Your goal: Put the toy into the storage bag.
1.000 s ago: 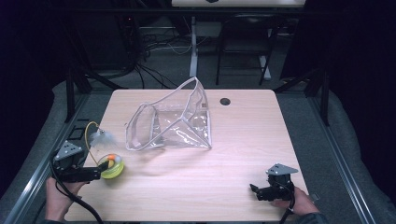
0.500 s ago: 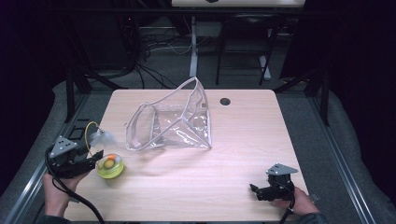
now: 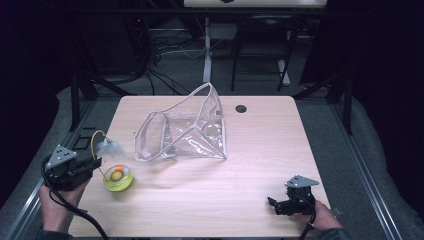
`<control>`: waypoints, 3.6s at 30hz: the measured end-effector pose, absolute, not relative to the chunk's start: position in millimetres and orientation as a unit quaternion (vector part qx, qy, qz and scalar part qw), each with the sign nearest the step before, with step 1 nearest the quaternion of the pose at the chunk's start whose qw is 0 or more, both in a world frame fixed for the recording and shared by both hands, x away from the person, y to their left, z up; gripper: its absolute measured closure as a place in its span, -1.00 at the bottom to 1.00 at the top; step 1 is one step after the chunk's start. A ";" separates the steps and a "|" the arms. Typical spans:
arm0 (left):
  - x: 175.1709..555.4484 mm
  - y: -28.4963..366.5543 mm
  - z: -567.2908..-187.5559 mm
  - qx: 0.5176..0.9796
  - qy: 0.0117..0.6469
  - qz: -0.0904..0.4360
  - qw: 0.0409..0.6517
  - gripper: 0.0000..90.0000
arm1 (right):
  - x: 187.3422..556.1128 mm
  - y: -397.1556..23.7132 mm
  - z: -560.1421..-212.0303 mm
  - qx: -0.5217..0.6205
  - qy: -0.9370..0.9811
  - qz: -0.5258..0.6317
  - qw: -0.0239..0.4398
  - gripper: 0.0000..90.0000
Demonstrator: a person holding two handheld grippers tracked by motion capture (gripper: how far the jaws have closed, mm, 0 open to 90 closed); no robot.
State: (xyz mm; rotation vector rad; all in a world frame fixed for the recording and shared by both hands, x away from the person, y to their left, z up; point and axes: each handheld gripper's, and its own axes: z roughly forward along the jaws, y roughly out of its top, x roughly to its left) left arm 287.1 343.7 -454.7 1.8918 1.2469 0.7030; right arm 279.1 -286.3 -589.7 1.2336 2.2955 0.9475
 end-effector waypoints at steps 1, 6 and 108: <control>287.1 343.9 -454.5 0.740 0.487 0.275 0.374 0.76 | 279.1 -286.3 -589.8 0.437 0.814 0.336 0.183 -1.00; 289.1 344.0 -453.9 0.745 0.488 0.270 0.365 0.87 | 279.1 -286.3 -589.7 0.437 0.814 0.336 0.183 -1.00; 329.8 313.7 -332.3 0.743 0.420 0.339 0.397 0.95 | 279.1 -286.6 -589.6 0.436 0.815 0.335 0.183 -1.00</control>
